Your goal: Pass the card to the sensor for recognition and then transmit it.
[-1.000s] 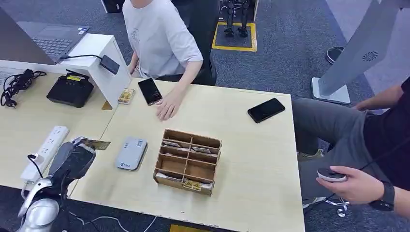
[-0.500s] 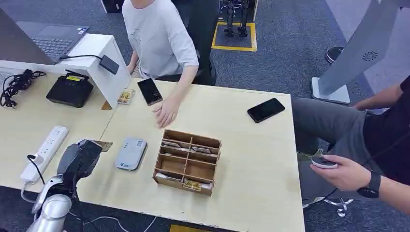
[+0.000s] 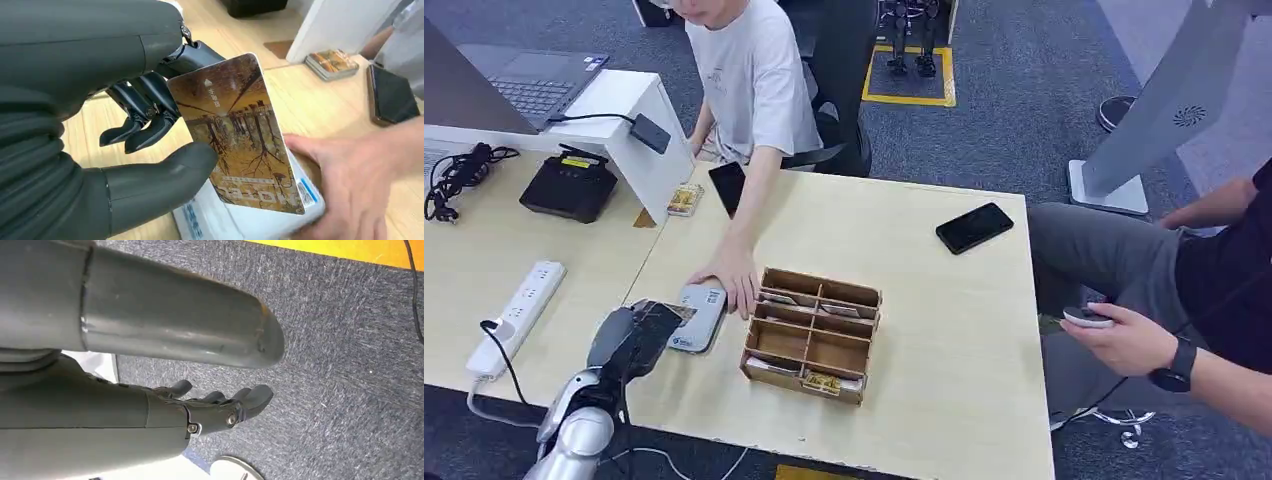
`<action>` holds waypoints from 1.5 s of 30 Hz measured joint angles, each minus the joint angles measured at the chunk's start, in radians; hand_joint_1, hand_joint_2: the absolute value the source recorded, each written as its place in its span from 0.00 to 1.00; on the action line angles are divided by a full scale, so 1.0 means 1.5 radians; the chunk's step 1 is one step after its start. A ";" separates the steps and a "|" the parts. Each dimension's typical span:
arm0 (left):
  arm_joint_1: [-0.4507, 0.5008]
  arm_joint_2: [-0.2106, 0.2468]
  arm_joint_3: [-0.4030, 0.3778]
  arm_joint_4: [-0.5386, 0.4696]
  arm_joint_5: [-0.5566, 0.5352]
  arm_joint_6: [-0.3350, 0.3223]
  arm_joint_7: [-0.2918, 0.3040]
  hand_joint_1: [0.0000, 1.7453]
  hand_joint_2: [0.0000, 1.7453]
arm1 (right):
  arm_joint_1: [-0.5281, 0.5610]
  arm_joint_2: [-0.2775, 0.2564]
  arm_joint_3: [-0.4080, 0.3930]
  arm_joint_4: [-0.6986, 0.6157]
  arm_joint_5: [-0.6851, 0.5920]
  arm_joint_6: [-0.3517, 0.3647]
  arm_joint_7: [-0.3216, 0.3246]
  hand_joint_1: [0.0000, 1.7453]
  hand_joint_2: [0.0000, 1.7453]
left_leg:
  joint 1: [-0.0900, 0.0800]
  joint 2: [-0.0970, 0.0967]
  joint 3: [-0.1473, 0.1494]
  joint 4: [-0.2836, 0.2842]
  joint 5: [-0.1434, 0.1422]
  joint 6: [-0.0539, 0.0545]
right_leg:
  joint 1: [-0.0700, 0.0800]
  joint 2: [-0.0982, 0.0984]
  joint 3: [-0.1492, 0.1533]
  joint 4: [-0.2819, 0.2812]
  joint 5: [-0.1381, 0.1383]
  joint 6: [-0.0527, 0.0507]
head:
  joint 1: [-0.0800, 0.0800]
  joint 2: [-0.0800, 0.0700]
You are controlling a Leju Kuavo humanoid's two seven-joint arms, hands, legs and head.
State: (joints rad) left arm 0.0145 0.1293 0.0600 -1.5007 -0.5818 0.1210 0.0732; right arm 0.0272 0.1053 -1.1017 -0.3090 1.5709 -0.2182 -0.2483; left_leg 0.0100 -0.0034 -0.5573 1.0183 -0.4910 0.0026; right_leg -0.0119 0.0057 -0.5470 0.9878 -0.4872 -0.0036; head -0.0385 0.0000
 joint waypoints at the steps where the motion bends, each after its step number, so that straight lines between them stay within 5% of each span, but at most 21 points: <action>1: 0.000 -0.002 -0.005 0.000 0.003 -0.004 0.001 1.00 1.00 | 0.000 0.000 0.000 0.000 0.000 0.000 0.001 0.00 0.00 | 0.000 0.000 0.000 0.000 0.000 0.000 | 0.000 0.000 0.000 0.000 0.000 0.000 | 0.000 0.000; 40: 0.000 -0.015 -0.037 0.007 -0.002 -0.011 0.007 1.00 1.00 | 0.001 0.000 0.005 0.004 0.000 0.000 0.010 0.00 0.00 | 0.000 0.000 0.000 0.000 0.000 0.000 | 0.000 0.000 0.000 0.000 0.000 0.000 | 0.000 0.000; 45: -0.008 -0.005 -0.025 0.012 -0.004 0.055 0.019 1.00 1.00 | 0.004 -0.001 0.017 0.004 0.000 -0.002 0.012 0.00 0.00 | 0.000 0.000 0.000 0.000 0.000 0.000 | 0.000 0.000 0.000 0.000 0.000 0.000 | 0.000 0.000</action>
State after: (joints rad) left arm 0.0025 0.1216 0.0228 -1.4824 -0.5871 0.2041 0.1019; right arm 0.0334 0.1045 -1.0761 -0.3037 1.5709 -0.2216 -0.2308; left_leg 0.0105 -0.0034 -0.5573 1.0182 -0.4910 0.0026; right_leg -0.0119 0.0058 -0.5472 0.9880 -0.4872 -0.0037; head -0.0381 0.0000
